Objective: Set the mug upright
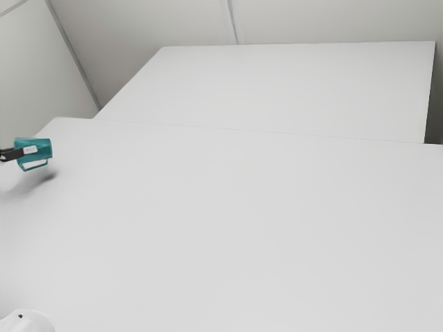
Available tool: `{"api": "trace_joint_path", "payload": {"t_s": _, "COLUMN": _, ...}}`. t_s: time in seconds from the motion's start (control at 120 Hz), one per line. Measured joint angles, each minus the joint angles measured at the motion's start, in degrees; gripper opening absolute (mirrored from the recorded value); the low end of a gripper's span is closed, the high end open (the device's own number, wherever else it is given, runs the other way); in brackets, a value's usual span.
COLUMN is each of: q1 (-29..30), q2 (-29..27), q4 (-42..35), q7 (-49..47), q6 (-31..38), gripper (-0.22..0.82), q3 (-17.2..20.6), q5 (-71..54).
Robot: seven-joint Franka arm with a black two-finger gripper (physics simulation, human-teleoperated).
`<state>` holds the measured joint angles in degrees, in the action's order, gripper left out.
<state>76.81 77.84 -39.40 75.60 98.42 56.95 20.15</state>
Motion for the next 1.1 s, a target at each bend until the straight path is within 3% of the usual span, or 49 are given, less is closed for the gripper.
{"api": "trace_joint_path", "payload": {"t_s": 0.183, "q1": -6.5, "q2": -6.7, "q4": -1.1, "q7": -0.2, "q6": -0.3, "gripper": -0.17, "q3": 0.6, "q5": -0.1}}
{"api": "trace_joint_path", "payload": {"t_s": 0.333, "q1": -11.3, "q2": -17.5, "q4": -9.1, "q7": -0.8, "q6": 0.1, "gripper": -0.17, "q3": -0.1, "q5": -3.2}}
{"api": "trace_joint_path", "payload": {"t_s": 0.4, "q1": -12.8, "q2": -23.6, "q4": -14.7, "q7": -1.7, "q6": 0.4, "gripper": -0.17, "q3": -0.2, "q5": -7.3}}
{"api": "trace_joint_path", "payload": {"t_s": 0.617, "q1": -13.2, "q2": -49.6, "q4": -44.6, "q7": -9.0, "q6": 5.5, "gripper": -0.17, "q3": -2.2, "q5": -17.6}}
{"api": "trace_joint_path", "payload": {"t_s": 0.742, "q1": -13.3, "q2": -62.5, "q4": -56.4, "q7": -14.4, "q6": 8.1, "gripper": -0.17, "q3": -2.3, "q5": -19.6}}
{"api": "trace_joint_path", "payload": {"t_s": 0.883, "q1": -13.7, "q2": -73.5, "q4": -65.2, "q7": -20.1, "q6": 10.1, "gripper": -0.17, "q3": -2.3, "q5": -19.3}}
{"api": "trace_joint_path", "payload": {"t_s": 1.1, "q1": -14.4, "q2": -85.5, "q4": -79.0, "q7": -27.4, "q6": 16.6, "gripper": -0.17, "q3": -2.1, "q5": -16.1}}
